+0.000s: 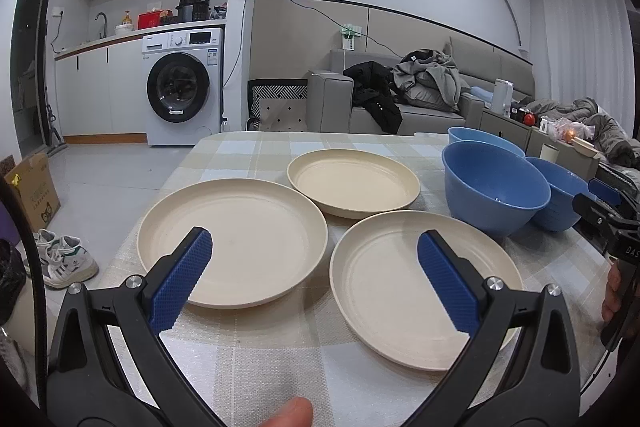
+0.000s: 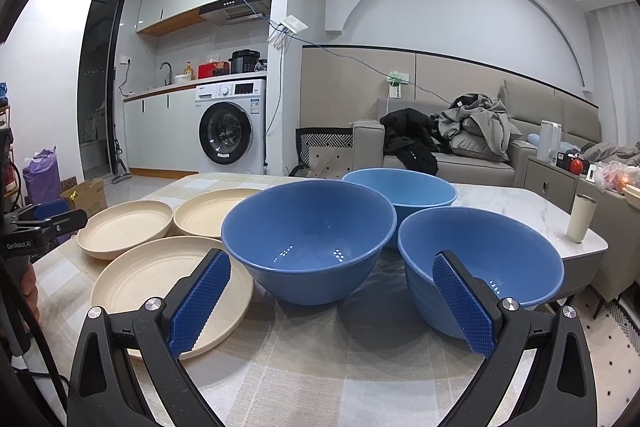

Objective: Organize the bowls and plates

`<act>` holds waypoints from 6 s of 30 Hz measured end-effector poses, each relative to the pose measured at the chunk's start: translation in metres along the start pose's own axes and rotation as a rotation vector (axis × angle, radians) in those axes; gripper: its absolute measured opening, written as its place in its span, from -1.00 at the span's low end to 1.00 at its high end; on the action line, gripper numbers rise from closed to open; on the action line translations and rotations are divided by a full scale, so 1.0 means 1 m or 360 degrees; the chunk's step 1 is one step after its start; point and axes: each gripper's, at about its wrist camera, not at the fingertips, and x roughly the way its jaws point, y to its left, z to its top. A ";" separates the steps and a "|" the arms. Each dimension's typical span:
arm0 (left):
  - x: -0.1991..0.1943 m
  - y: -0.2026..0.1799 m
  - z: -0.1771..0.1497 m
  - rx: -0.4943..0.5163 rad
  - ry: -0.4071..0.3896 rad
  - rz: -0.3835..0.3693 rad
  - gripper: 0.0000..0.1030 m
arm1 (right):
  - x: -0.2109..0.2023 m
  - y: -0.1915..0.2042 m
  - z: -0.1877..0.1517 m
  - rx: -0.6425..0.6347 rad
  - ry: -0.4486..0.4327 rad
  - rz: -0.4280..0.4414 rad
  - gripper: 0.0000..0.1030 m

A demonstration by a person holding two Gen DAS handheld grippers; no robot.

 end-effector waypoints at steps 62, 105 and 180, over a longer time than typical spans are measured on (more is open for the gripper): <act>0.044 0.145 0.087 -0.0325 0.0422 0.0285 0.99 | 0.121 0.163 0.118 0.0094 0.0579 0.0602 1.00; 0.195 0.186 -0.008 -0.0436 0.0830 0.0275 -0.08 | 0.271 0.245 0.025 0.0021 0.1122 0.0638 0.08; 0.055 0.075 0.054 -0.0060 0.0659 -0.0007 -0.62 | 0.124 0.156 0.073 0.0216 0.0805 0.0448 -0.57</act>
